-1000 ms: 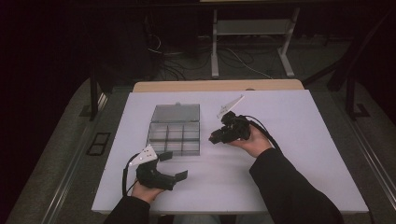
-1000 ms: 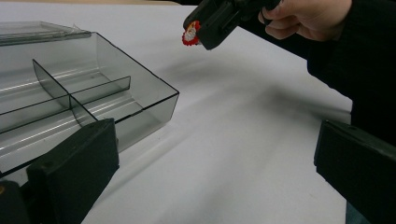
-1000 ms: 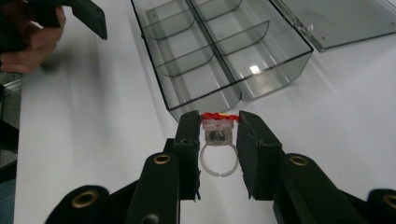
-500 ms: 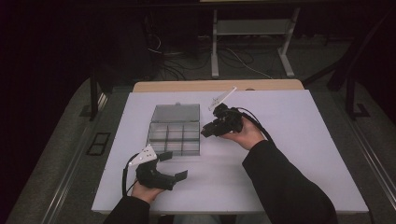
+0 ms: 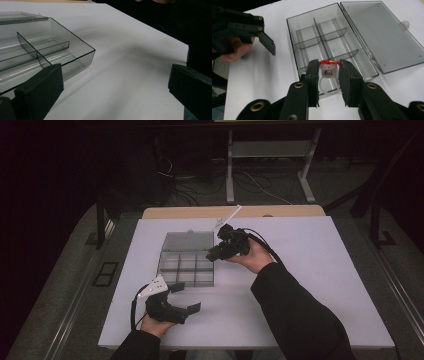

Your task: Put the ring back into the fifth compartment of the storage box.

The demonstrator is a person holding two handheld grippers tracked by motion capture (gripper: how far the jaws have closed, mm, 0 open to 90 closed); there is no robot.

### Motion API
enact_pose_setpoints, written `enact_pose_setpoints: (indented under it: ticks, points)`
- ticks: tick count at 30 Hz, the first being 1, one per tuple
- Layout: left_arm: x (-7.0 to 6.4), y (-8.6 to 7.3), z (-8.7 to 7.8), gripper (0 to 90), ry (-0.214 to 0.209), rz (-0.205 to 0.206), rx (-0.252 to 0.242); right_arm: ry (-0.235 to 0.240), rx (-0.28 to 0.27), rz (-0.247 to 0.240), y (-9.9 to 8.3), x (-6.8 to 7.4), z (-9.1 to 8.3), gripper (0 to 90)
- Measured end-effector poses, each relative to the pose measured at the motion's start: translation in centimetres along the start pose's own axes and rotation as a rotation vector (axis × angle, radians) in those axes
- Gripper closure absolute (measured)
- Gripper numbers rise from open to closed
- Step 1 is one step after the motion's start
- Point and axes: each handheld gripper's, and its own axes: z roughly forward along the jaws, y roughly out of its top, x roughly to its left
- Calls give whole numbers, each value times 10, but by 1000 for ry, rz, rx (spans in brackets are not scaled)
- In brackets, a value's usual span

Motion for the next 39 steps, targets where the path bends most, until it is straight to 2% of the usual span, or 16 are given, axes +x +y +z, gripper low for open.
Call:
enact_pose_setpoints:
  ticks: [7,12,22,39]
  points:
    - [0,0,0,0,-2,5,-3,10,-1,-4,14,-2,8,689]
    - [0,0,-1,0,-6,6,-6,13,-2,8,21,-9,18,689]
    - [-1,0,0,0,-13,6,-6,5,4,30,25,-18,37,689]
    - [-2,0,-1,0,-14,4,-6,8,-3,57,24,-22,67,690]
